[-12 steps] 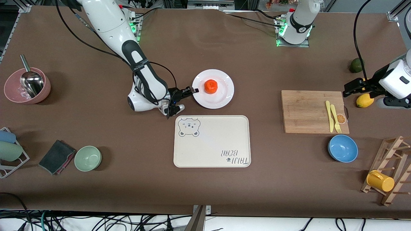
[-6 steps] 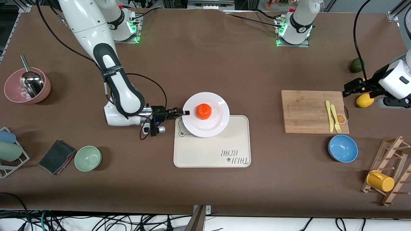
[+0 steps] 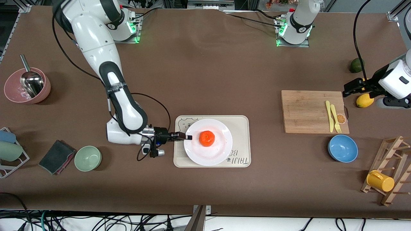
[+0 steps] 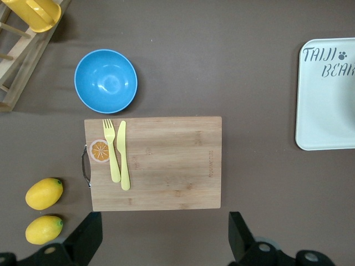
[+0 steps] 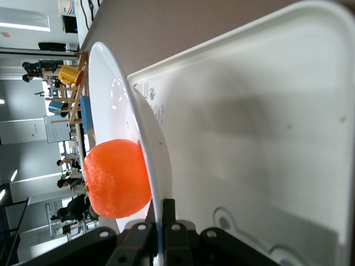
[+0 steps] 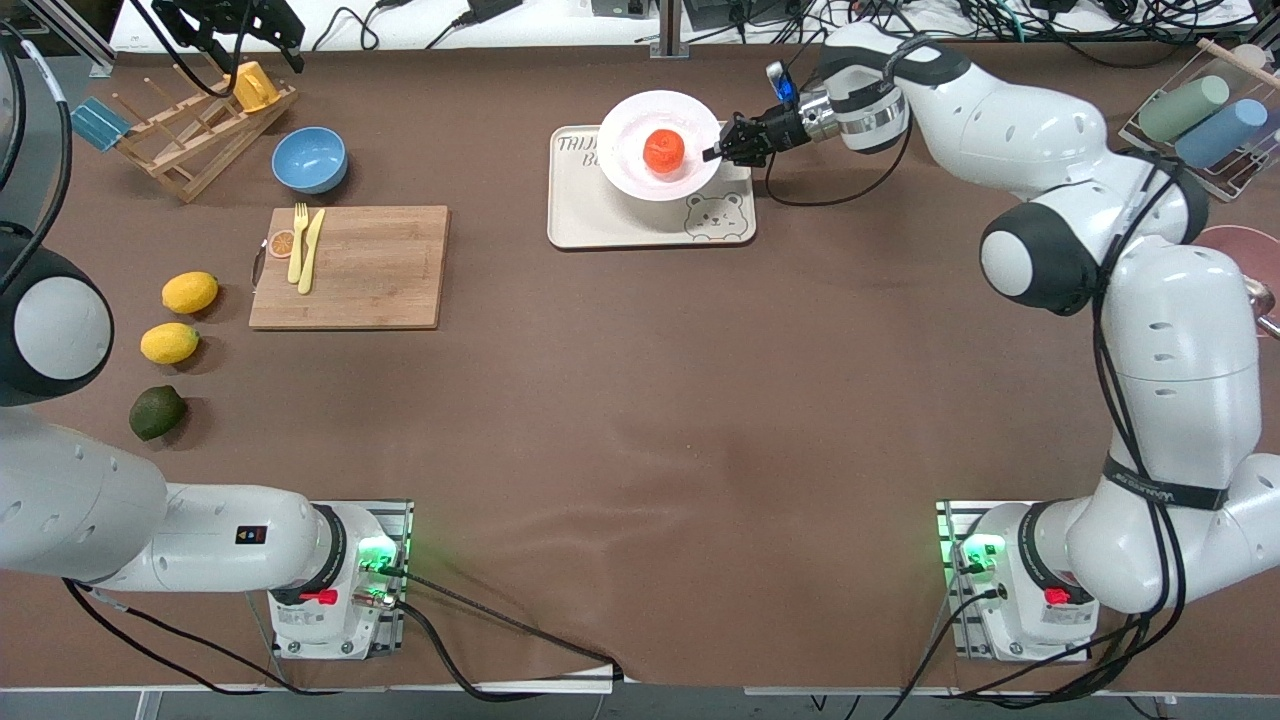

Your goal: Place orange and plate with both arms

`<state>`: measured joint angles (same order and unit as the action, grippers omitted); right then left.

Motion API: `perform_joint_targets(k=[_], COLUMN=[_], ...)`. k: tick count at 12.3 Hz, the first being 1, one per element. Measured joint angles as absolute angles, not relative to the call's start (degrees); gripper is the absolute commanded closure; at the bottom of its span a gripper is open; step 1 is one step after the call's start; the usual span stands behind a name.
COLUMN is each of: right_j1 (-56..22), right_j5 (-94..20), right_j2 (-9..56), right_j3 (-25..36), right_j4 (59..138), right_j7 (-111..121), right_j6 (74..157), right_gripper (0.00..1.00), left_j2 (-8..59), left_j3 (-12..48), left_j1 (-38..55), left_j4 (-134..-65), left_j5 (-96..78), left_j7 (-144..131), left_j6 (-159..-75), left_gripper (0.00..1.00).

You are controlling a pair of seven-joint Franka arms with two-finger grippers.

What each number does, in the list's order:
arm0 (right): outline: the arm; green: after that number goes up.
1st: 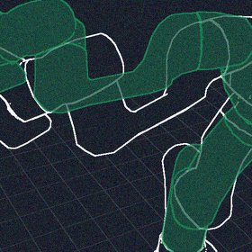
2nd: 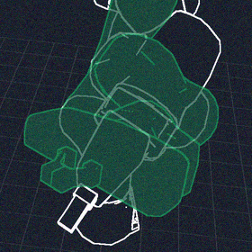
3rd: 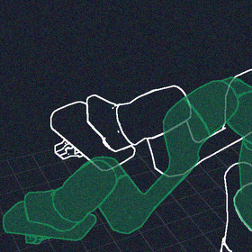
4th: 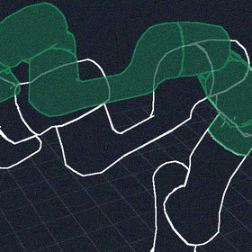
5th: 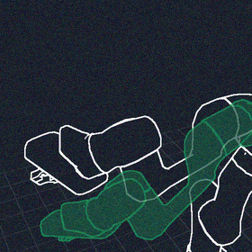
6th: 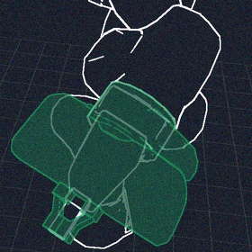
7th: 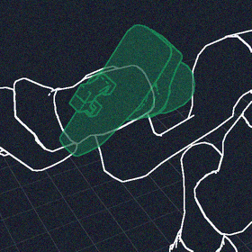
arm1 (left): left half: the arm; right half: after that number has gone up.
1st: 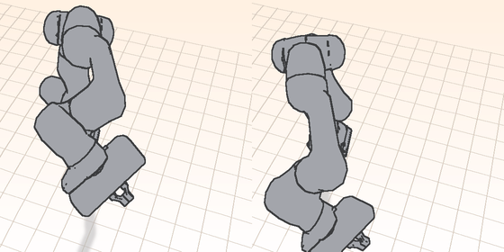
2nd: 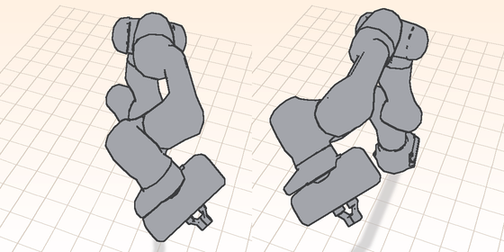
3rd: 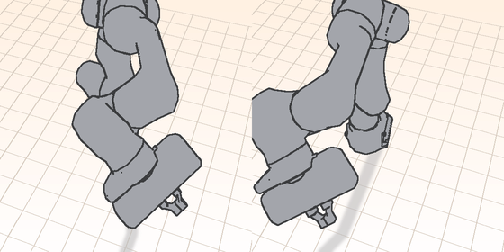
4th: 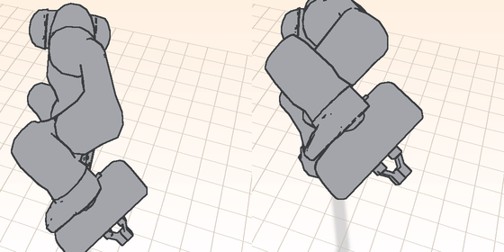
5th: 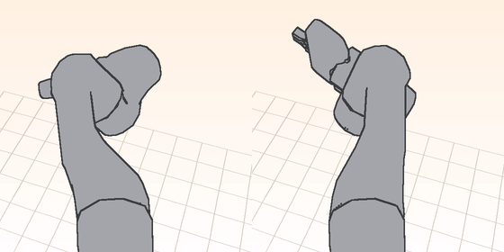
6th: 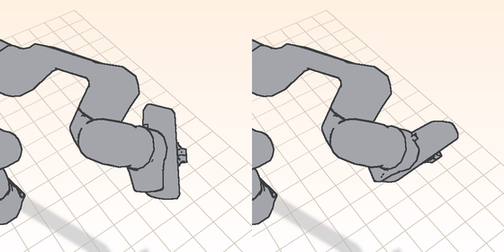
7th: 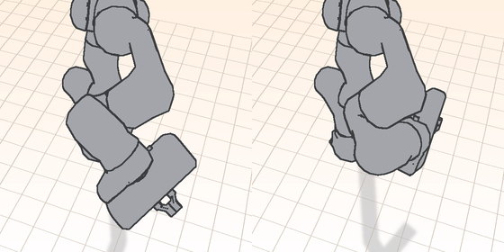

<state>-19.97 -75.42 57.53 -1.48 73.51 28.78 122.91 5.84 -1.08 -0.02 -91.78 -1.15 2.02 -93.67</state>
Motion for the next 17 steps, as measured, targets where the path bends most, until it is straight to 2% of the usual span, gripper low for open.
perform_joint_targets(k=[2, 3, 4, 8, 10, 13, 15, 17], right_j1=[-20.4, -20.8, -21.3, -22.0, -22.0, -22.0, -22.0, -22.1], right_j5=[-76.3, -76.8, -77.1, -76.9, -72.1, -55.5, -39.9, -22.6], right_j2=[59.9, 60.4, 60.7, 60.7, 60.0, 56.6, 53.5, 50.1], right_j3=[-1.6, -1.8, -1.8, -1.8, -1.7, -1.7, -1.6, -1.5], right_j4=[71.6, 71.3, 71.1, 70.2, 69.1, 69.0, 69.4, 69.8], right_j7=[28.8, 28.8, 28.8, 28.8, 28.8, 27.1, 19.2, 10.9], right_j6=[124.5, 125.2, 125.6, 125.9, 125.9, 125.9, 125.0, 119.5], right_gripper=[1.00, 0.73, 0.01, 0.00, 0.00, 0.00, 0.00, 0.00], left_j2=[5.8, 5.8, 5.8, 5.8, 5.8, 5.8, 5.9, 5.9], left_j3=[-1.1, -1.1, -1.1, -1.1, -1.1, -1.1, -1.1, -1.1], left_j1=[0.0, 0.0, 0.0, 0.0, 0.0, 0.0, 0.0, 0.0], left_j4=[-91.8, -91.8, -91.8, -91.8, -91.8, -91.8, -91.8, -91.8], left_j5=[-1.2, -1.2, -1.2, -1.2, -1.2, -1.2, -1.2, -1.2], left_j7=[2.0, 2.0, 2.0, 2.0, 2.0, 2.0, 2.0, 2.0], left_j6=[-93.7, -93.7, -93.7, -93.7, -93.7, -93.6, -93.6, -93.6], left_gripper=[0.00, 0.00, 0.00, 0.00, 0.00, 0.00, 0.00, 0.00])
